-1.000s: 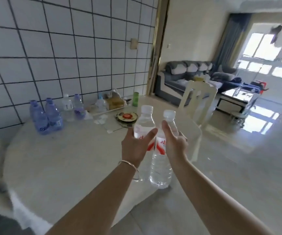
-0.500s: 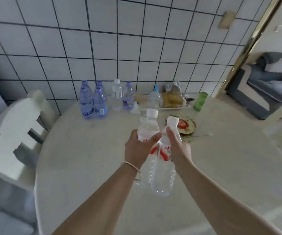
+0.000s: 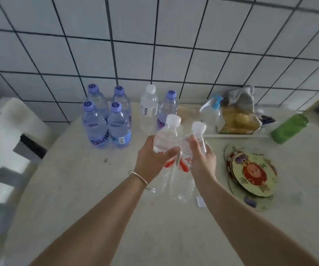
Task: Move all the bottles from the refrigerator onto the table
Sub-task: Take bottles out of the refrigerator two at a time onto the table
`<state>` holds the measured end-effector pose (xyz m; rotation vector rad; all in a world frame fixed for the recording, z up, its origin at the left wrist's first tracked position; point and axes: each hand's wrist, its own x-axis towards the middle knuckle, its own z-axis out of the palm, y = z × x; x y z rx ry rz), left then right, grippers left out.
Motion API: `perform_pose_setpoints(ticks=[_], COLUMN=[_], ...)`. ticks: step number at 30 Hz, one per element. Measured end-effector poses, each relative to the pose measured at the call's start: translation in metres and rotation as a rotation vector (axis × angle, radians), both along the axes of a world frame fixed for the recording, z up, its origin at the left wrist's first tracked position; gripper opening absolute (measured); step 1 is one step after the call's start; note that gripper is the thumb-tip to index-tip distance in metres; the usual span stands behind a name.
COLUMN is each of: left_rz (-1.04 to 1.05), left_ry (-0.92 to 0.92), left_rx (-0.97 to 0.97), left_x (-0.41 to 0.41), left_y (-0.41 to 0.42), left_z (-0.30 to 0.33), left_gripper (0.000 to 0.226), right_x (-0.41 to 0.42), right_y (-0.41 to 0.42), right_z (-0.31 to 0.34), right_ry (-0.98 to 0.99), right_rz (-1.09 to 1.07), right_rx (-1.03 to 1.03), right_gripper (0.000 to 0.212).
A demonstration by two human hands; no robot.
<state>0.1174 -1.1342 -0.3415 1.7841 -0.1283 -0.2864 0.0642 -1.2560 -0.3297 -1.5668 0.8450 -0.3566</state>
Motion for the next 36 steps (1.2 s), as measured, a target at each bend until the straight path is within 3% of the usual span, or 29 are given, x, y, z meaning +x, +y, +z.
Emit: perform_pose_setpoints(ticks=[3, 6, 8, 15, 25, 31, 36], left_rz=[0.054, 0.1, 0.135, 0.287, 0.309, 0.283, 0.246], left_ry=[-0.069, -0.143, -0.21, -0.329, -0.359, -0.276, -0.168], left_rx=[-0.015, -0.038, -0.042, -0.077, -0.07, -0.041, -0.026], left_x=[0.038, 0.069, 0.087, 0.128, 0.129, 0.119, 0.103], left_y=[-0.008, -0.013, -0.017, -0.021, -0.029, -0.025, -0.018], left_z=[-0.018, -0.033, -0.042, -0.067, -0.072, -0.066, -0.053], left_gripper=[0.054, 0.067, 0.078, 0.062, 0.074, 0.063, 0.053], right_x=[0.046, 0.081, 0.101, 0.144, 0.141, 0.13, 0.112], right_y=[-0.01, -0.013, -0.015, -0.023, -0.021, -0.02, -0.026], right_z=[-0.017, -0.029, -0.036, -0.058, -0.074, -0.07, -0.046], right_ry=[-0.045, -0.187, -0.257, -0.363, -0.434, -0.408, -0.178], right_rz=[0.002, 0.017, 0.047, 0.027, 0.007, 0.076, 0.282], right_rx=[-0.039, -0.1, -0.164, -0.245, -0.339, -0.395, -0.265], right_gripper=[0.065, 0.051, 0.056, 0.062, 0.064, 0.065, 0.067])
